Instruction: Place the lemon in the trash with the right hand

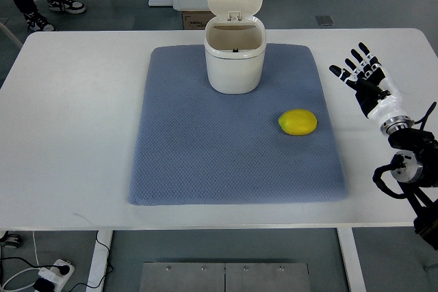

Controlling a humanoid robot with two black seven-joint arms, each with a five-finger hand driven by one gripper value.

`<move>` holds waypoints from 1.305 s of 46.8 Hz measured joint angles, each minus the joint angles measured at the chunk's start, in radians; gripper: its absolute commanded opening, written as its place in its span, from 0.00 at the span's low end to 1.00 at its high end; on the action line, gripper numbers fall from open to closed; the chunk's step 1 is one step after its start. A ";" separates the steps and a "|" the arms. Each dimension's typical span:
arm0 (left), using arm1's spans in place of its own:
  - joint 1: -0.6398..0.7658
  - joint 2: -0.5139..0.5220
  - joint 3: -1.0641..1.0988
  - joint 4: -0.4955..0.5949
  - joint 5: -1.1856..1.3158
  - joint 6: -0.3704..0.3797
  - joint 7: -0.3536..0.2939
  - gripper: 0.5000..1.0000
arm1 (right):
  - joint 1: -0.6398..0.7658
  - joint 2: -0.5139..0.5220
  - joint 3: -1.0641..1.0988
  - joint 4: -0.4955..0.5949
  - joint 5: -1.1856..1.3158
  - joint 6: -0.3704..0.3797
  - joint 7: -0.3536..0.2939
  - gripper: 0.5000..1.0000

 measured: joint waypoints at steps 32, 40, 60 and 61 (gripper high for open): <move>0.001 0.000 -0.001 0.000 0.000 0.001 0.000 1.00 | 0.000 -0.002 0.005 0.000 0.002 0.001 0.002 1.00; 0.002 0.000 -0.001 0.000 0.000 0.001 0.000 1.00 | 0.000 -0.003 0.005 0.000 0.003 0.002 0.026 1.00; 0.002 0.000 -0.001 0.000 0.000 0.000 0.000 1.00 | 0.001 -0.005 -0.005 0.000 0.008 0.005 0.029 1.00; 0.002 0.000 -0.001 0.000 0.000 0.000 0.000 1.00 | 0.002 -0.005 -0.005 0.000 0.008 0.005 0.029 1.00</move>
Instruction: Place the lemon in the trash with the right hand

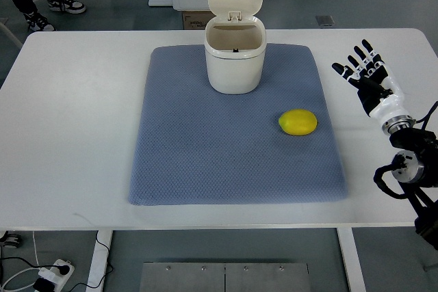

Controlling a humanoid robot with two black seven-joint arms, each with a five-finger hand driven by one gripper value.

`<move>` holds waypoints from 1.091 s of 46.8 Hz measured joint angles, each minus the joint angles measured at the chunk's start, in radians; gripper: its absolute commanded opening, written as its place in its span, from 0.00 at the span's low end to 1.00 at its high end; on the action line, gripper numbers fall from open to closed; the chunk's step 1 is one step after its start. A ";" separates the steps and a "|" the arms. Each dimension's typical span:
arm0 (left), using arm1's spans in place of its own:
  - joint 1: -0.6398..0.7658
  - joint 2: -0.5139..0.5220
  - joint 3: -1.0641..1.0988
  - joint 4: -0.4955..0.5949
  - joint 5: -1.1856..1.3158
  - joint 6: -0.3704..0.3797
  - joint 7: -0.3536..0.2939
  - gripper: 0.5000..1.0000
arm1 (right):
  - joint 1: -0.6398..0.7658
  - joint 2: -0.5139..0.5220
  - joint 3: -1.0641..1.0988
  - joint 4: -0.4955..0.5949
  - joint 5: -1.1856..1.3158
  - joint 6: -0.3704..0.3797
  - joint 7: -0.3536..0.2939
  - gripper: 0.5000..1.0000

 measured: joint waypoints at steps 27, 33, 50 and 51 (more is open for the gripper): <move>0.000 0.000 0.000 0.000 0.000 0.000 0.000 1.00 | -0.004 -0.050 0.000 -0.015 0.045 0.071 -0.006 1.00; 0.000 0.000 0.000 0.000 0.000 0.000 0.000 1.00 | -0.001 -0.050 0.000 -0.033 0.051 0.072 -0.004 1.00; 0.000 0.000 0.000 0.000 0.000 0.000 0.000 1.00 | -0.003 -0.097 -0.047 -0.037 0.046 0.071 0.018 1.00; 0.000 0.000 0.000 0.000 0.000 0.000 0.000 1.00 | -0.003 -0.102 -0.060 -0.037 0.043 0.071 0.030 1.00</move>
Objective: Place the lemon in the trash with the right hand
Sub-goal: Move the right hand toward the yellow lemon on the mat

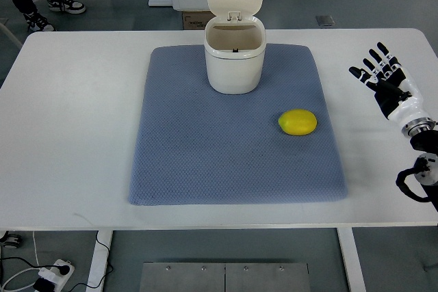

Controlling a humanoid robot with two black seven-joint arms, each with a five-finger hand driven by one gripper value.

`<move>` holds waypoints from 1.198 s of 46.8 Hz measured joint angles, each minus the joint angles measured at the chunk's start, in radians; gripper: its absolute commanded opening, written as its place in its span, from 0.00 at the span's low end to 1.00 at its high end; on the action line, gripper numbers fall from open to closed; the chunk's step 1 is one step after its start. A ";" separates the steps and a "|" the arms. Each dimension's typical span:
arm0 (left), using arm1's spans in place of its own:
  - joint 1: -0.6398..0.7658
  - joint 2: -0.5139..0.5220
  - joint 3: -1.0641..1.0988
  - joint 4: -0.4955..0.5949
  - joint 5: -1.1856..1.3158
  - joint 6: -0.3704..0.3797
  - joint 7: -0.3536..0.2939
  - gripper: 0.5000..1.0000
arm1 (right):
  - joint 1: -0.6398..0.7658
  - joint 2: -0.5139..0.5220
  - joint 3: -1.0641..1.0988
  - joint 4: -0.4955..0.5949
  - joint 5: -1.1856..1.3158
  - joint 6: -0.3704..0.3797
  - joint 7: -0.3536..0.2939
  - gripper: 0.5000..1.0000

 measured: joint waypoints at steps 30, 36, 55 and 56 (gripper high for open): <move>0.000 0.000 0.000 0.000 0.000 0.000 0.000 1.00 | 0.031 -0.022 -0.196 0.011 -0.211 -0.012 0.138 1.00; 0.000 0.000 0.000 0.000 0.000 0.000 0.000 1.00 | 0.031 -0.017 -0.195 0.011 -0.268 -0.012 0.137 1.00; 0.000 0.000 0.000 0.000 0.000 0.000 0.000 1.00 | 0.028 0.014 -0.185 0.014 -0.426 -0.012 0.148 1.00; 0.000 0.000 0.000 0.000 0.000 0.000 0.000 1.00 | 0.028 0.014 -0.185 0.015 -0.430 -0.012 0.150 1.00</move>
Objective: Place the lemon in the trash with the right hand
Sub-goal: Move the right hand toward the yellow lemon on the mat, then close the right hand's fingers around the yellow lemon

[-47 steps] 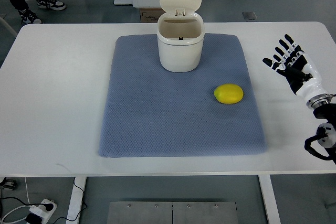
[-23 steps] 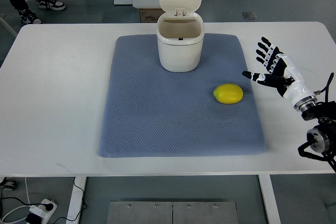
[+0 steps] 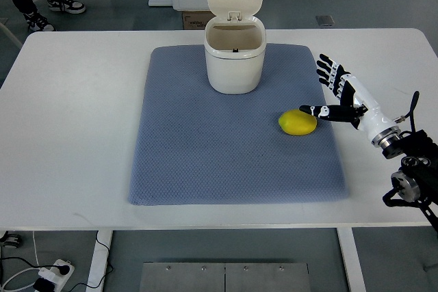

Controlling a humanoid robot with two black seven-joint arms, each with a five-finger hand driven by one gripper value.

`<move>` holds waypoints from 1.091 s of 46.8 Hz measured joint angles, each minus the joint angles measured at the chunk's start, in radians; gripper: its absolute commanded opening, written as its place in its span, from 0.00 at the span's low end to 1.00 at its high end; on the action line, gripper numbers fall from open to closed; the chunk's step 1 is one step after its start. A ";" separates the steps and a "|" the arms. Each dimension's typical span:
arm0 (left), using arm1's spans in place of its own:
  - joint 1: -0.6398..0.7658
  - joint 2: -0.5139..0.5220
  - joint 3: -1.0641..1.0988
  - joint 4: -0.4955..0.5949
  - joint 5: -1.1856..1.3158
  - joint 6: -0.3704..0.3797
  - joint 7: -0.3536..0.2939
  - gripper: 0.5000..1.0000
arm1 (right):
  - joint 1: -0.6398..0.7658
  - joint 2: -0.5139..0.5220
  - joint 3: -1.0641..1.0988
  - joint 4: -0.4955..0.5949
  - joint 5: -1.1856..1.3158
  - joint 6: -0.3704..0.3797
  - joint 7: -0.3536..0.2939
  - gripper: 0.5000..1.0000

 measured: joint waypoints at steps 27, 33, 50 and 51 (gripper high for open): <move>0.000 0.000 0.000 0.000 0.000 0.000 0.000 1.00 | -0.011 0.009 -0.011 0.010 -0.133 0.007 0.062 1.00; 0.000 0.000 0.000 0.000 0.000 0.000 0.000 1.00 | -0.014 0.011 -0.015 0.005 -0.139 0.006 0.064 1.00; 0.000 0.000 0.000 0.000 0.000 0.000 0.000 1.00 | -0.017 0.026 -0.066 -0.045 -0.146 -0.013 0.087 1.00; 0.000 0.000 0.000 0.000 0.000 0.000 0.000 1.00 | -0.017 0.026 -0.069 -0.051 -0.146 -0.015 0.089 1.00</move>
